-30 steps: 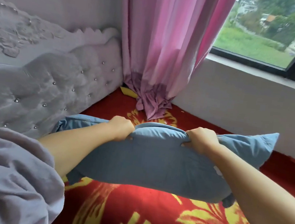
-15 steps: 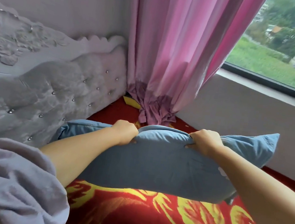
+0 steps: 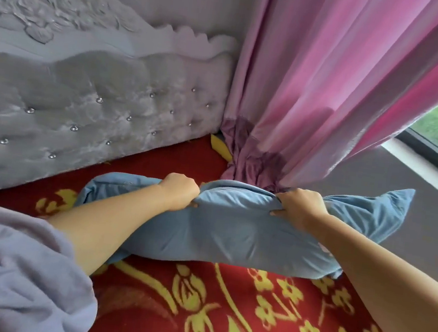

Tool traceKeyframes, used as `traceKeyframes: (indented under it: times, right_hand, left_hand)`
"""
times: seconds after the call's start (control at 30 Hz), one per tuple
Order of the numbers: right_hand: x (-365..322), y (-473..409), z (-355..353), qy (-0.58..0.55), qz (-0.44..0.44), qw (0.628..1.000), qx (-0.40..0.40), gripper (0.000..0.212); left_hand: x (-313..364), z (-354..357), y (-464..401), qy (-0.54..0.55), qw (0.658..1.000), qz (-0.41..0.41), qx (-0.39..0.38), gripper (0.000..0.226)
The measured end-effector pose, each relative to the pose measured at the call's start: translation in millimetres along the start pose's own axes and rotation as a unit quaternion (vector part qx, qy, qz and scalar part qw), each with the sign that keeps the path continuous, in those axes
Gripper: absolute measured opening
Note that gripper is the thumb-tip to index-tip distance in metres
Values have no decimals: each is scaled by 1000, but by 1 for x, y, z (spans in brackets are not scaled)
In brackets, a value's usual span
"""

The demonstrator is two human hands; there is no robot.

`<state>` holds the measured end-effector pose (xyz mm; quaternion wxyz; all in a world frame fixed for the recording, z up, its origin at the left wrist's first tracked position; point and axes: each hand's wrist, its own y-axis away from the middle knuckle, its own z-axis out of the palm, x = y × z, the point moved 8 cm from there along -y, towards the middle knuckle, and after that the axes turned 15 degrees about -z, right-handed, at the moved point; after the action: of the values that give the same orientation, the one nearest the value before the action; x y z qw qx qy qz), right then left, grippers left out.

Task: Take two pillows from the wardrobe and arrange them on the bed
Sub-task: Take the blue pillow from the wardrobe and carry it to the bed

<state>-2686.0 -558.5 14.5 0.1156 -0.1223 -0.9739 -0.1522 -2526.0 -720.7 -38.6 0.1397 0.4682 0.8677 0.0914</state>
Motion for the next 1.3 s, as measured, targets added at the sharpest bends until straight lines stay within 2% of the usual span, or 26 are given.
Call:
traceKeyframes:
  times: [0.23,0.4,0.63,0.77,0.87,0.97,1.07,1.2,1.3]
  right_hand:
    - [-28,-98,-47,38,-51,998,10,39]
    - [-26,-187,-63,37,-38,998,-37,44]
    - [-1,-256,-77,20,-33,997,-73,48]
    - [5,-292,-70,20,-58,994,-95,55]
    - [18,-321,-64,9,-77,990,-115,57]
    - [31,-359,-44,-2,-106,981,-160,58]
    - [41,-411,-12,-3,-148,972,-181,60]
    - [54,-490,46,20,-185,971,-153,61]
    - [62,-525,91,29,-151,988,-17,59]
  left_hand:
    - [-86,14,-38,44,997,-67,-21,43]
    - [-141,23,-90,75,993,-88,-31,45]
    - [-166,18,-146,119,988,-81,-54,46]
    - [-175,27,-171,148,981,-115,-58,46]
    - [-181,33,-189,195,966,-159,-52,45]
    - [-182,48,-209,292,935,-194,-61,46]
    - [-187,68,-236,331,914,-231,-41,50]
    - [-192,105,-275,299,903,-305,54,51]
    - [-186,130,-301,234,901,-342,125,54]
